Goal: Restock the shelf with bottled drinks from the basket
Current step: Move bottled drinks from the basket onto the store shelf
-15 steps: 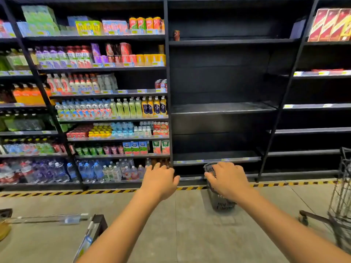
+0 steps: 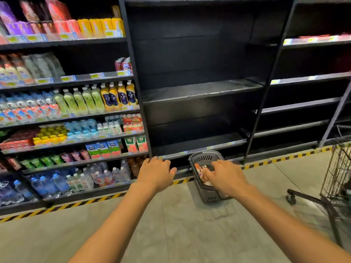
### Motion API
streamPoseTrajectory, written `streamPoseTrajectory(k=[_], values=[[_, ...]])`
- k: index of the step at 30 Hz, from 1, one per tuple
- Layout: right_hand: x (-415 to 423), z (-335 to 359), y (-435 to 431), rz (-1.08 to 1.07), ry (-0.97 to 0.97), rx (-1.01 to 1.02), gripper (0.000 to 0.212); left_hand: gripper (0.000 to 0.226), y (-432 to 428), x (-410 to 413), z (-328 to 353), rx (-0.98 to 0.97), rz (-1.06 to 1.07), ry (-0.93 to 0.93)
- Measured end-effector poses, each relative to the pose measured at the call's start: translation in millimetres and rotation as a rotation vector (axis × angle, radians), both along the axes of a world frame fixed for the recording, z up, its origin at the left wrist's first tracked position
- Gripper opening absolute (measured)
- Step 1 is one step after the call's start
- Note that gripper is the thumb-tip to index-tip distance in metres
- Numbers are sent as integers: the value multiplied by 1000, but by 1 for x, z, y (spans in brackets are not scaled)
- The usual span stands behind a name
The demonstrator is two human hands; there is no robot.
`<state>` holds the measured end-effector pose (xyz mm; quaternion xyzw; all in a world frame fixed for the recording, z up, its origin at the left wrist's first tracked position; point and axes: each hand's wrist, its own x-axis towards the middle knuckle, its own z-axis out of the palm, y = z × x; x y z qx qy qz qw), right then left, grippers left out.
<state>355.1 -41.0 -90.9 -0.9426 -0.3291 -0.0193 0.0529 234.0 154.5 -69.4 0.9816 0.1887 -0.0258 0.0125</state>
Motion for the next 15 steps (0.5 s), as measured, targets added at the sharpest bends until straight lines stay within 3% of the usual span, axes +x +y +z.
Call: streamPoseTrajectory(k=[7, 15], values=[[165, -15, 82, -20, 78, -45, 44, 46, 82, 176, -4, 11, -47, 98], [312, -49, 143, -215, 192, -60, 57, 49, 163, 356, -35, 45, -198, 179]])
